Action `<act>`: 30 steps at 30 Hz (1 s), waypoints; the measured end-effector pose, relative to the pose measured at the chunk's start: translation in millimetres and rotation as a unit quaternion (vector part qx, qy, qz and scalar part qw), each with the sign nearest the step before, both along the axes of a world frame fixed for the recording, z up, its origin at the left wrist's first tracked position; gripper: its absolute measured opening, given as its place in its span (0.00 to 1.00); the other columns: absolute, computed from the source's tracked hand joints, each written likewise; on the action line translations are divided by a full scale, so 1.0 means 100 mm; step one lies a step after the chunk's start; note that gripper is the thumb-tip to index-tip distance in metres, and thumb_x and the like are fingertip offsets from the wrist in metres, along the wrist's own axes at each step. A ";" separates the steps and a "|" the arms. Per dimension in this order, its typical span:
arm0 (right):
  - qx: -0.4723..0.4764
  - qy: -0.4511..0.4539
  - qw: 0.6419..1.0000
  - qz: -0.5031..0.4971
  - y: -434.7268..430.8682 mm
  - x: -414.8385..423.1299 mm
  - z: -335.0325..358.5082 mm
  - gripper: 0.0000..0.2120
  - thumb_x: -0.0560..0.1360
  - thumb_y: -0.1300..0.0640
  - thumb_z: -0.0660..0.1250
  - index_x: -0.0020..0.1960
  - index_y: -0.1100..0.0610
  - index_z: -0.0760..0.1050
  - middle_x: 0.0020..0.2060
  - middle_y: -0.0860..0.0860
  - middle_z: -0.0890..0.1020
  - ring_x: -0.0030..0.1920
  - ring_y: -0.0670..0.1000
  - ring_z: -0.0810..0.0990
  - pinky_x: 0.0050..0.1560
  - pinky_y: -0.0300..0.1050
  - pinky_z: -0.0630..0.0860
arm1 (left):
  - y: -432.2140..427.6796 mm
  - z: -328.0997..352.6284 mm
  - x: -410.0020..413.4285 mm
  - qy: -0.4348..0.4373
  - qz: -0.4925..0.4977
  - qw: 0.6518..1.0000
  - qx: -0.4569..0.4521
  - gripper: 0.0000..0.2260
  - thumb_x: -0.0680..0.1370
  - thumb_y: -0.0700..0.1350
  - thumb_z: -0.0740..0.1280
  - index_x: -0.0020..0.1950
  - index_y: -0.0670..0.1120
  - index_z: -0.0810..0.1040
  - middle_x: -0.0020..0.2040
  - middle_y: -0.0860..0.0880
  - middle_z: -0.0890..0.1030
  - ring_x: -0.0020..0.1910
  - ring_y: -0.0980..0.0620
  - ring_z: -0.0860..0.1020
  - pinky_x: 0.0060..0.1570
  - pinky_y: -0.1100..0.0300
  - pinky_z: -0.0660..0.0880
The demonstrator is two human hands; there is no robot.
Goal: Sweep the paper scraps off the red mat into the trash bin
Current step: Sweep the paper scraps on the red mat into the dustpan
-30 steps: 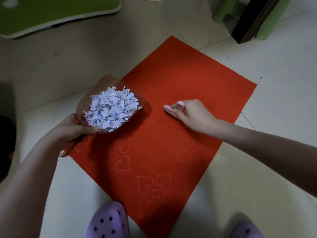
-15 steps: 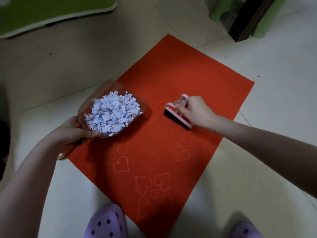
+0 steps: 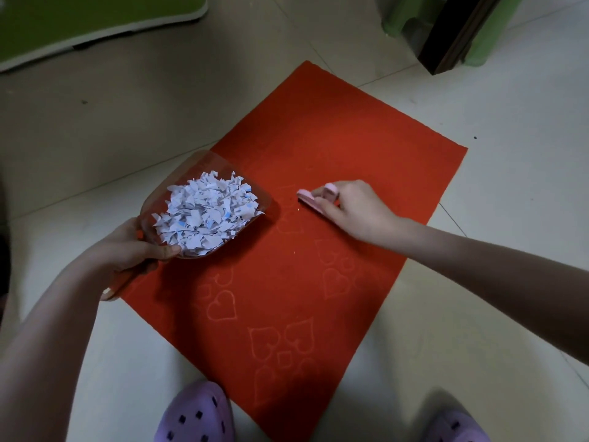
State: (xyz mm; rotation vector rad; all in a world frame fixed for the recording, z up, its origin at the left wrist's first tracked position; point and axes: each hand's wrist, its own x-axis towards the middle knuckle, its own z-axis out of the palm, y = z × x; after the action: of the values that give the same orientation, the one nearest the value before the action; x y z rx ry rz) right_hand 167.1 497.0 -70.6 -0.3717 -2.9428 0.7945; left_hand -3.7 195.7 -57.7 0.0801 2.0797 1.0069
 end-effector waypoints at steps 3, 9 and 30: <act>-0.049 0.010 0.998 0.042 -0.11 0.11 0.02 0.13 0.79 0.52 0.61 0.53 0.57 0.82 0.46 0.50 0.86 0.32 0.35 0.77 0.38 0.38 0.68 | 0.00 0.00 0.00 0.004 0.009 1.000 0.001 0.11 0.71 0.29 0.70 0.40 0.41 0.71 0.19 0.49 0.73 0.16 0.55 0.68 0.17 0.67 0.66; -0.026 -0.083 0.988 0.126 -0.21 0.09 -0.18 0.17 0.79 0.48 0.59 0.49 0.59 0.79 0.43 0.53 0.85 0.36 0.52 0.80 0.41 0.47 0.75 | 0.05 -0.03 -0.03 0.010 -0.018 1.000 0.001 0.10 0.71 0.30 0.72 0.43 0.40 0.73 0.22 0.47 0.74 0.17 0.54 0.69 0.18 0.65 0.68; 0.188 0.115 0.929 0.299 -0.24 0.46 -0.13 0.16 0.66 0.65 0.67 0.54 0.59 0.77 0.43 0.52 0.80 0.37 0.51 0.77 0.28 0.39 0.70 | 0.04 -0.13 -0.02 0.005 -0.046 0.999 -0.009 0.11 0.69 0.31 0.74 0.44 0.40 0.74 0.30 0.41 0.73 0.19 0.51 0.69 0.19 0.64 0.66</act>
State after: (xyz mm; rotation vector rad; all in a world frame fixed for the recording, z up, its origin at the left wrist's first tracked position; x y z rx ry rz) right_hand 213.4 473.0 -83.9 0.6250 -2.8865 0.2529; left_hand -6.2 199.8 -70.4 0.1704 2.0748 0.9342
